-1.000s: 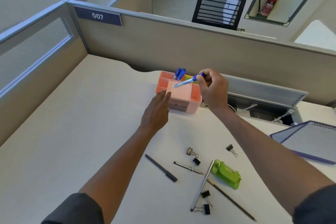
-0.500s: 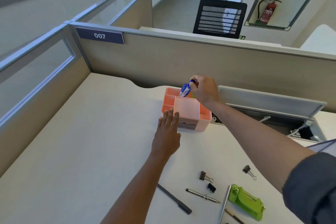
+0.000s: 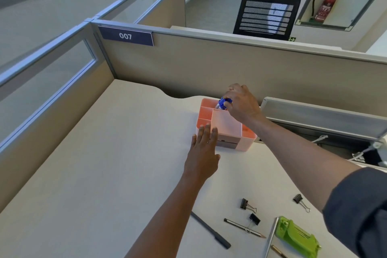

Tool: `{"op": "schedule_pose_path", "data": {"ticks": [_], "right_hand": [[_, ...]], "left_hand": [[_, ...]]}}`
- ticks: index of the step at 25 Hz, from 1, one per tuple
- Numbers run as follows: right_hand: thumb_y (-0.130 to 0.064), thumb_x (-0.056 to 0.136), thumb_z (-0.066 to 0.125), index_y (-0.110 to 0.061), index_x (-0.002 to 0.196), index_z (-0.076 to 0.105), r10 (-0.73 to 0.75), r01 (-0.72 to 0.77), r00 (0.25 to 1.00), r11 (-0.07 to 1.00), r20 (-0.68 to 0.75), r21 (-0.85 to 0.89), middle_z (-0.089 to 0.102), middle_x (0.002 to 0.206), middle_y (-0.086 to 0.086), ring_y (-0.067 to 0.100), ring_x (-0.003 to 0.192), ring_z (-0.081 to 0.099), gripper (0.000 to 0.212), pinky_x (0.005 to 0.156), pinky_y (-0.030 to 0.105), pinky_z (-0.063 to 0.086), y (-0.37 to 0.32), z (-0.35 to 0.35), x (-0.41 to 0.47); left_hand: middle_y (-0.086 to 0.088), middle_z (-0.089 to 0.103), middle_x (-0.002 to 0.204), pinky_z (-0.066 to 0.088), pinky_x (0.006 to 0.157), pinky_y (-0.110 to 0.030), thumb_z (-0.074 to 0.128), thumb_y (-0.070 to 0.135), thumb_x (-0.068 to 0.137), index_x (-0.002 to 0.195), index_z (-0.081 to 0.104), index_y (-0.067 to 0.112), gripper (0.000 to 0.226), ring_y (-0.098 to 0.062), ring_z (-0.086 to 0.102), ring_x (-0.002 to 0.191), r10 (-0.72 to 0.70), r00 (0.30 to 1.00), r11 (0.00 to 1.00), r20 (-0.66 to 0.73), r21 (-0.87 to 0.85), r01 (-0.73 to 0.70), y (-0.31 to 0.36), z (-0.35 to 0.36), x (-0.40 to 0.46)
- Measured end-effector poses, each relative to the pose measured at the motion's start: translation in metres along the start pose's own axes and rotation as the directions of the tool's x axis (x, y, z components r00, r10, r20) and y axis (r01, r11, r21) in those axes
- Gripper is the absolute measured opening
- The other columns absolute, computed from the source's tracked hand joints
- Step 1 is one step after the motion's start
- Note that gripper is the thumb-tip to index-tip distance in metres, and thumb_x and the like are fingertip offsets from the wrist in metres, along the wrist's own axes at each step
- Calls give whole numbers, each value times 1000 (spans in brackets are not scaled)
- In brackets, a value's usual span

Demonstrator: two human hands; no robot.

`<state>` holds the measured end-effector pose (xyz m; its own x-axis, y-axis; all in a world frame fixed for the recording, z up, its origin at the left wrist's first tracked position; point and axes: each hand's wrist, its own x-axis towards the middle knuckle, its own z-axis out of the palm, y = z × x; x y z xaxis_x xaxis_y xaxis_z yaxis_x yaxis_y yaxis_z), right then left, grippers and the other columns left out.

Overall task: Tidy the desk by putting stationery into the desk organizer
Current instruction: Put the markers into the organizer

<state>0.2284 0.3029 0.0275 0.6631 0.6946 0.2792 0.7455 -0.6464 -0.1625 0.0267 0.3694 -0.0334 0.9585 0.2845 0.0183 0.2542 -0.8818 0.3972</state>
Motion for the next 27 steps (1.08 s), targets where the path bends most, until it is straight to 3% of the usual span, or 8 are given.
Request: {"op": "schedule_pose_path", "data": {"ticks": [6,11,14,19,24,27], "right_hand": [[-16,90,59,-13,109,68,18,-18,1000,1000,20,14,59,121,6,23,104,52,21,85,38,51,-1,8,3],[-14,88,61,-14,120,57,48,-49,998,999,50,19,57,124,6,23,105,53,32,89,39,51,-4,11,-2],[-13,90,60,-12,131,50,68,-71,996,997,66,41,52,136,9,26,117,51,42,97,39,46,-4,4,-8],[-17,95,57,-8,143,40,118,-114,992,990,-45,88,43,148,12,28,134,43,52,109,41,39,2,-17,-29],[-10,91,60,-6,134,49,84,-60,974,991,-208,121,53,138,13,29,128,49,45,107,42,44,12,-35,-78],[-6,88,59,-3,131,52,56,-22,972,989,-229,149,56,133,15,32,126,49,44,108,42,39,14,-44,-113]], "left_hand": [[1,-12,162,-4,114,-37,57,36,95,154,0,23,83,-22,-13,148,-6,1000,1000,-4,-4,6,1,0,0],[3,-11,162,7,114,-38,57,36,95,154,2,24,82,-20,-11,148,-24,1000,1000,-11,-13,24,1,-1,-1],[3,-7,162,8,113,-37,57,37,95,155,4,24,81,-20,-8,149,-18,1000,1000,-11,-1,18,-1,-2,-1],[2,-1,163,15,117,-40,57,36,95,155,8,25,78,-19,-1,149,41,999,999,10,26,-41,-8,-12,-1],[4,11,162,27,113,-40,57,32,96,153,18,24,69,-17,11,148,51,997,998,-55,-21,-53,3,-21,-16],[3,20,160,33,111,-43,53,27,98,152,24,22,61,-17,18,147,60,995,994,-76,-87,-67,14,-26,-28]]}}
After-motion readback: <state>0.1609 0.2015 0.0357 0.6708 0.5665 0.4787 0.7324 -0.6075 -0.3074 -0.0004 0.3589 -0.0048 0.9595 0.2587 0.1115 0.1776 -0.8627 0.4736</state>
